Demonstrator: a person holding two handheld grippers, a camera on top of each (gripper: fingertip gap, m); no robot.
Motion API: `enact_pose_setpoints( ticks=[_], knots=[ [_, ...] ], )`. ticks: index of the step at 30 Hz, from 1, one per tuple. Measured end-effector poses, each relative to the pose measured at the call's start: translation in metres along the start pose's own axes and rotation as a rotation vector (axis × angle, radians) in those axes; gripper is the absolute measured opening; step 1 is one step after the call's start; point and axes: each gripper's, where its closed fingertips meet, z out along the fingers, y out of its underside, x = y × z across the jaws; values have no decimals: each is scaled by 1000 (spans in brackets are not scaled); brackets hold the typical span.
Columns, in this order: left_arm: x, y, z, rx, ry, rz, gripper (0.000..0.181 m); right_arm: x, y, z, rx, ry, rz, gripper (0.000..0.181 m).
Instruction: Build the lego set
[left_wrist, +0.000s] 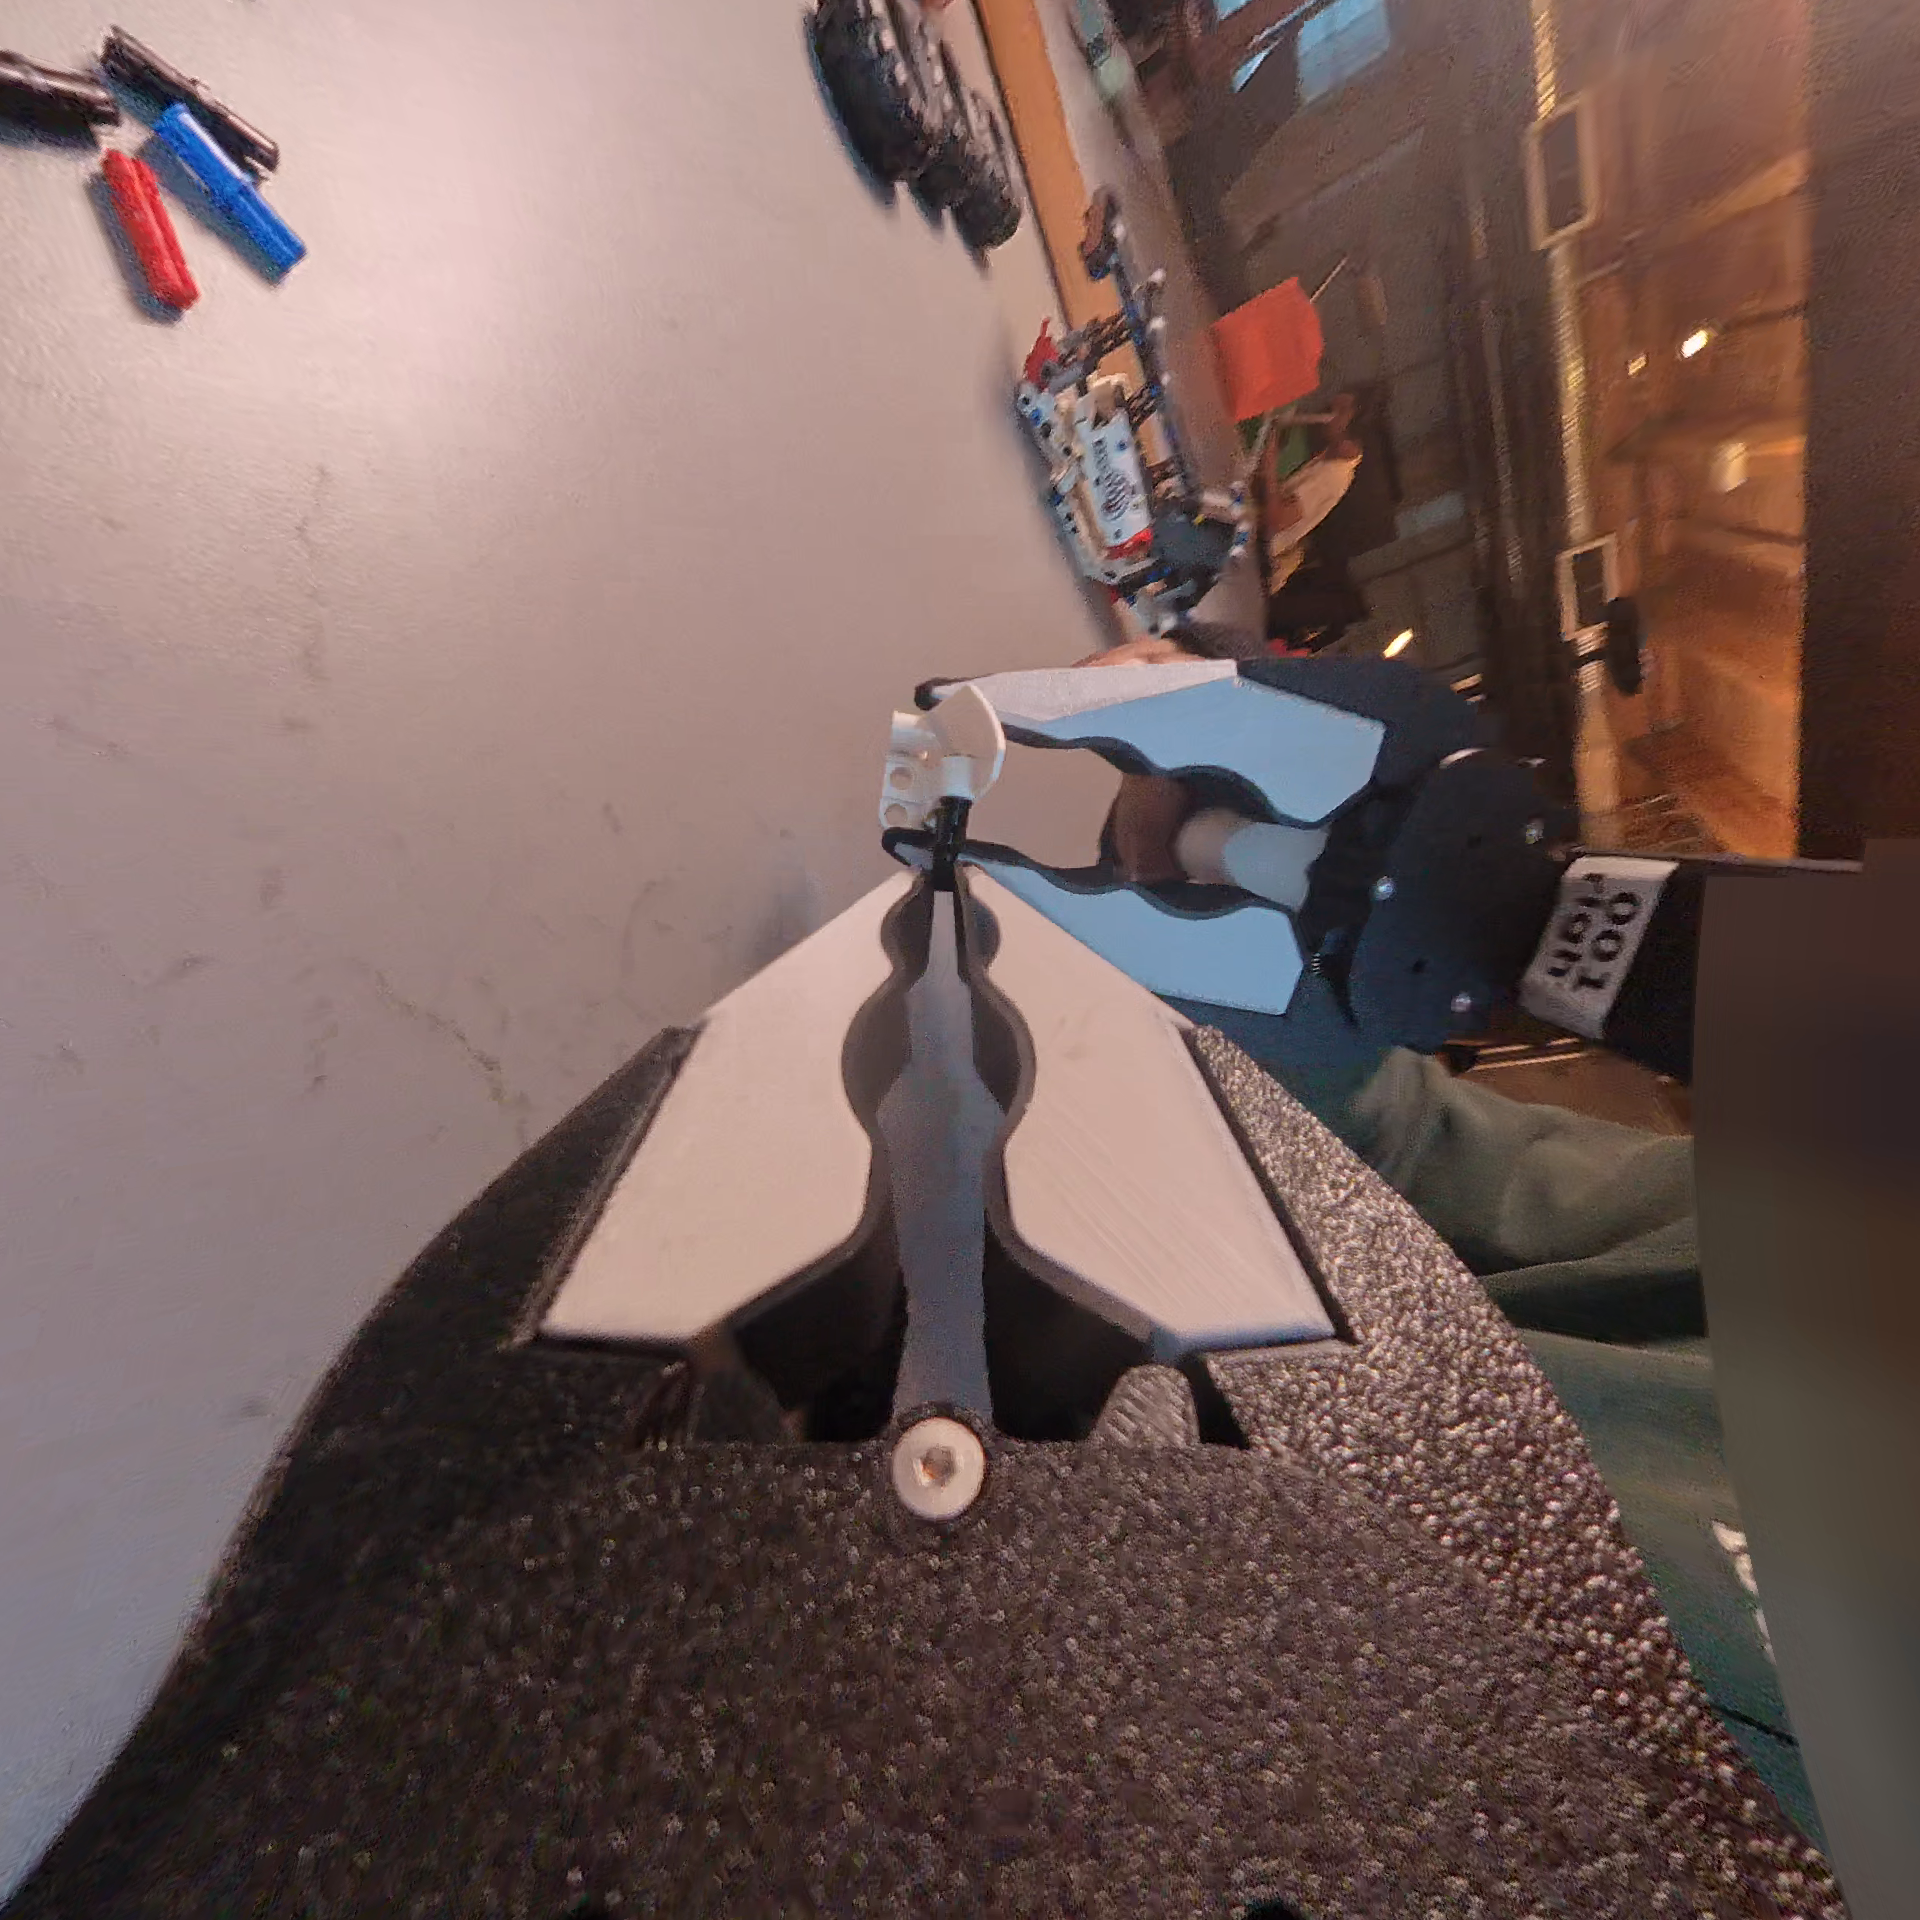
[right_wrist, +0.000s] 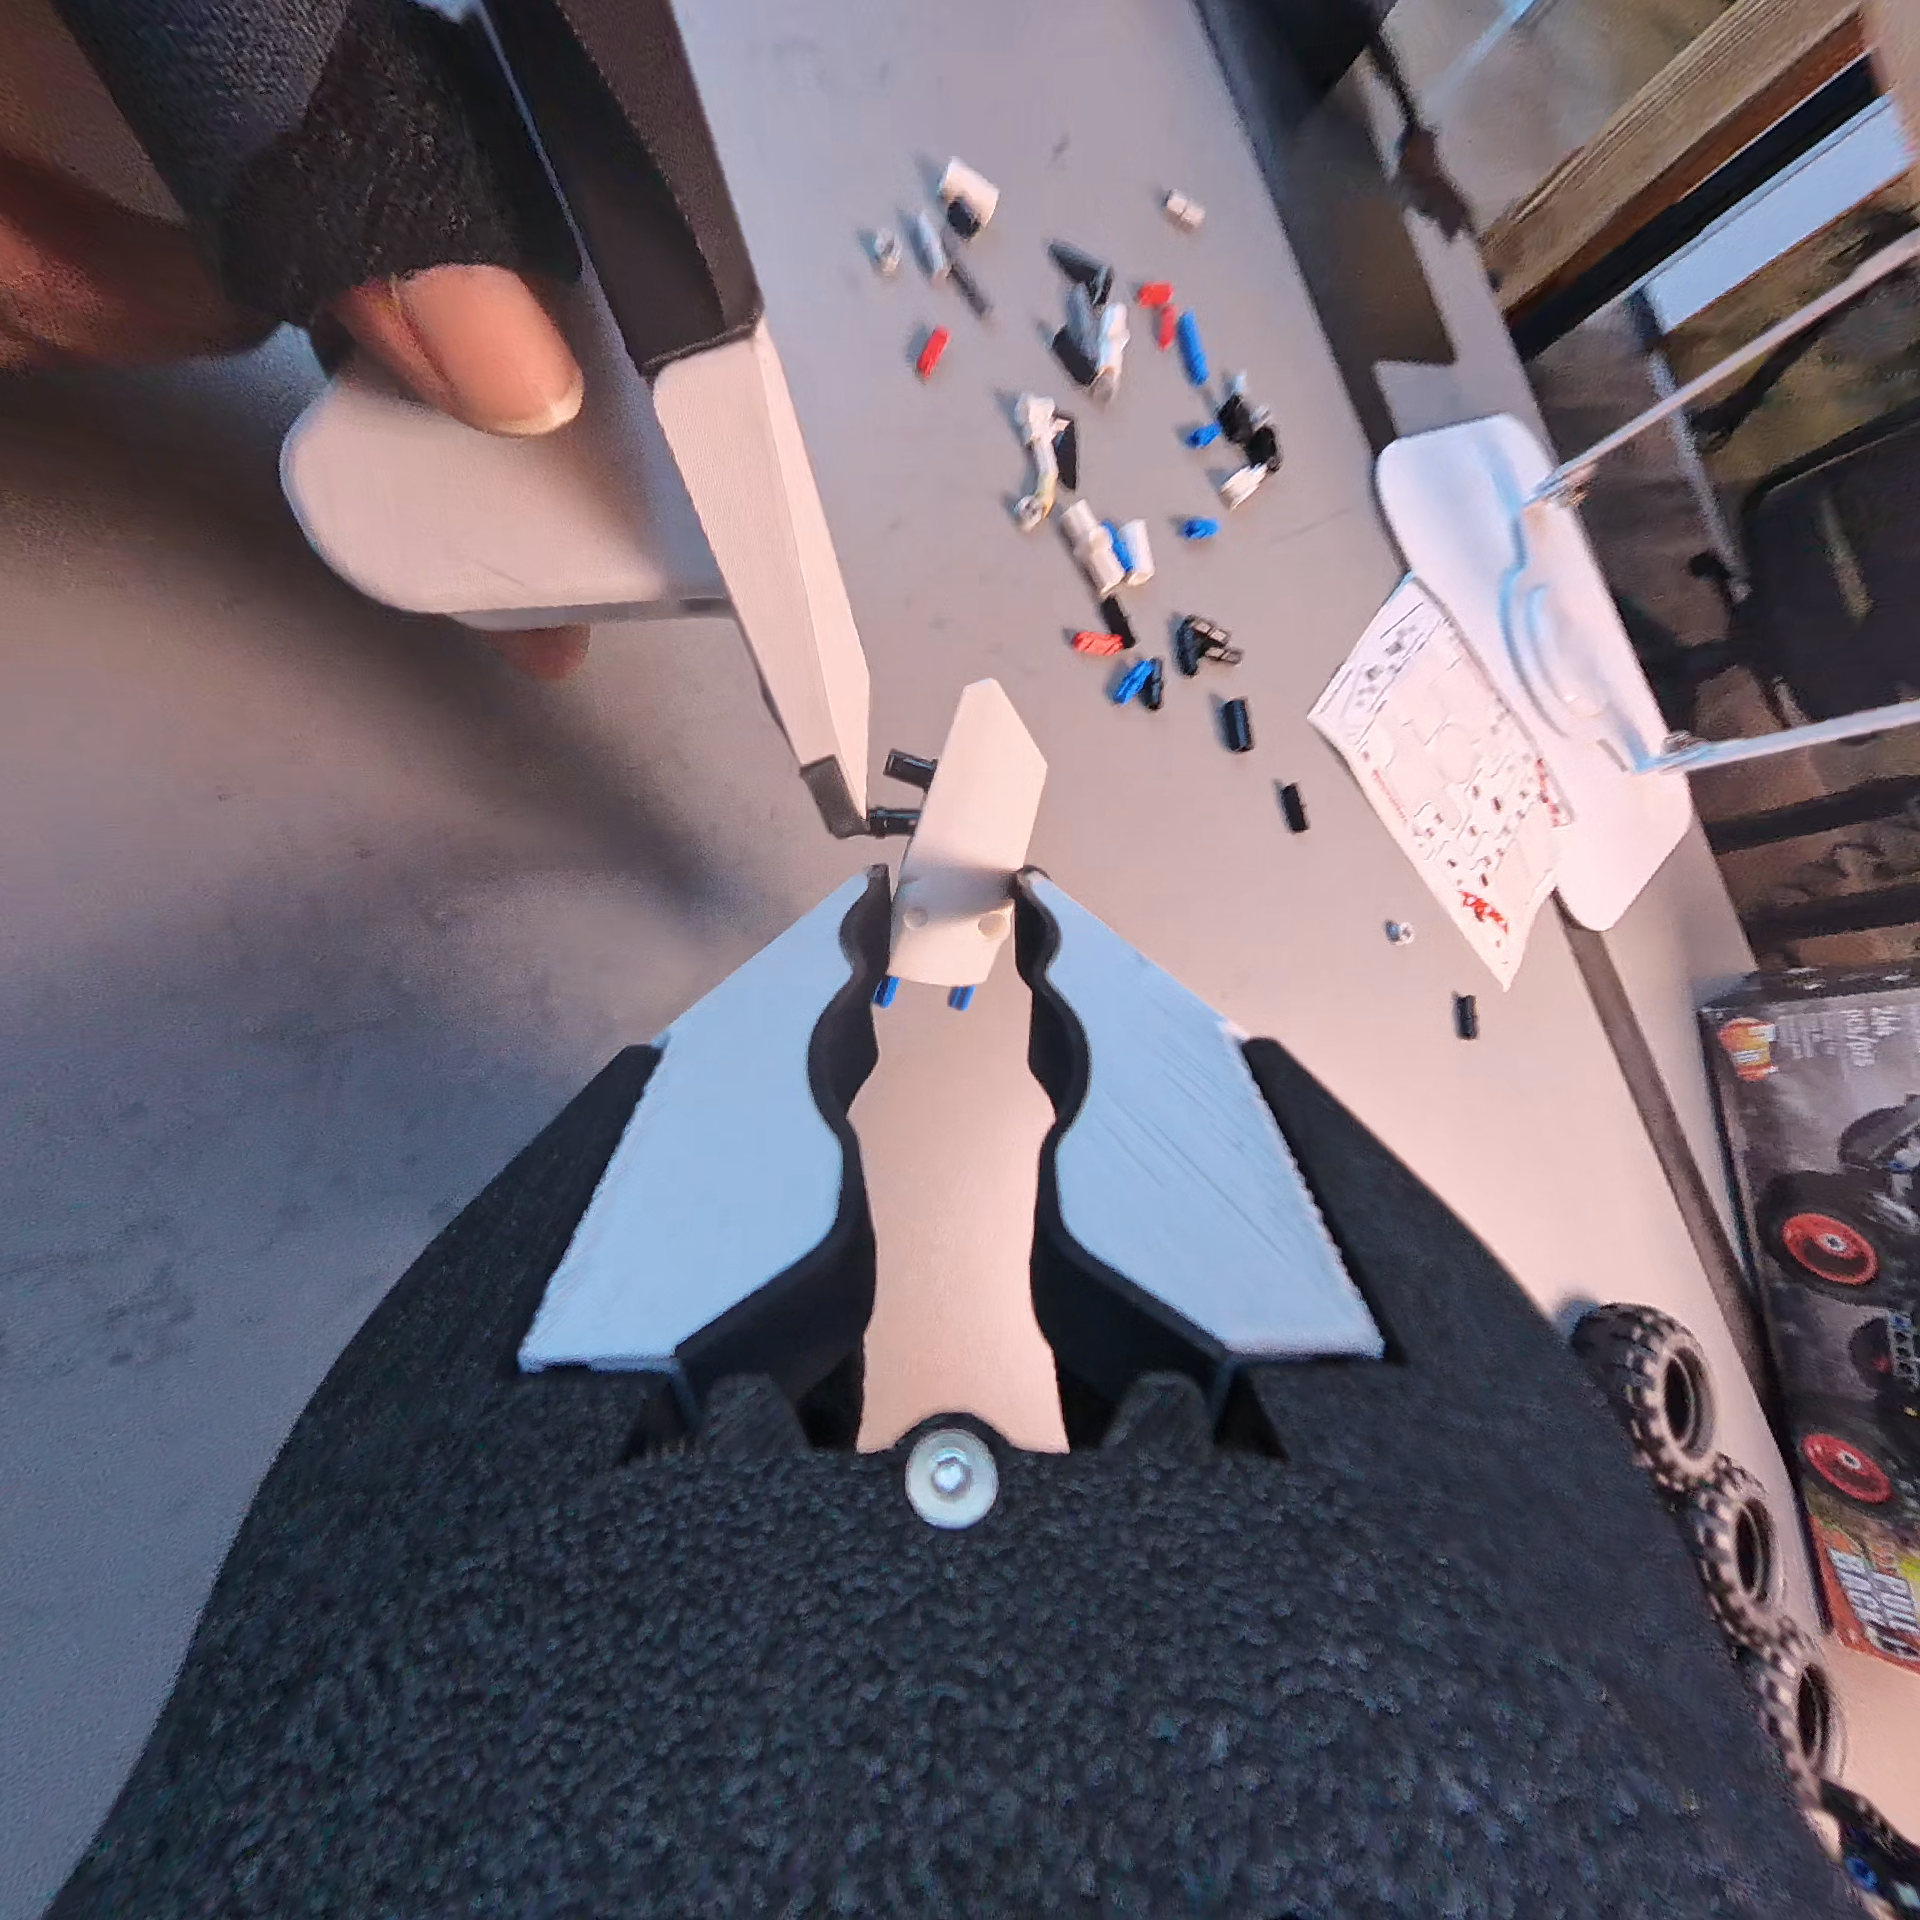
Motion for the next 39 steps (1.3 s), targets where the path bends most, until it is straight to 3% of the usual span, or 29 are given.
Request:
enact_pose_setpoints(
  ticks=[6,12,16,22,26,29,36,39],
  knots=[
    [34,-22,-12,188,316,-170,2,26,-33,-20,285,177,-83,23],
    [56,-22,-19,242,473,-205,3,31,-49,-40,506,201,-164,23],
    [60,-17,-21,211,444,-115,3,26,-51,-49,611,71,-91,23],
    [57,-7,-22,112,340,24,2,18,-50,-51,639,-10,-107,22],
    [51,-21,-35,149,302,39,0,6,-49,-51,637,-73,-145,22],
    [47,-9,-26,56,195,159,0,6,-55,-45,603,35,-168,22],
    [7,-14,-36,60,-45,281,0,21,-43,-38,548,38,-80,22],
    [6,-15,-38,79,-38,298,0,24,-40,-35,552,13,-23,22]
  ],
)
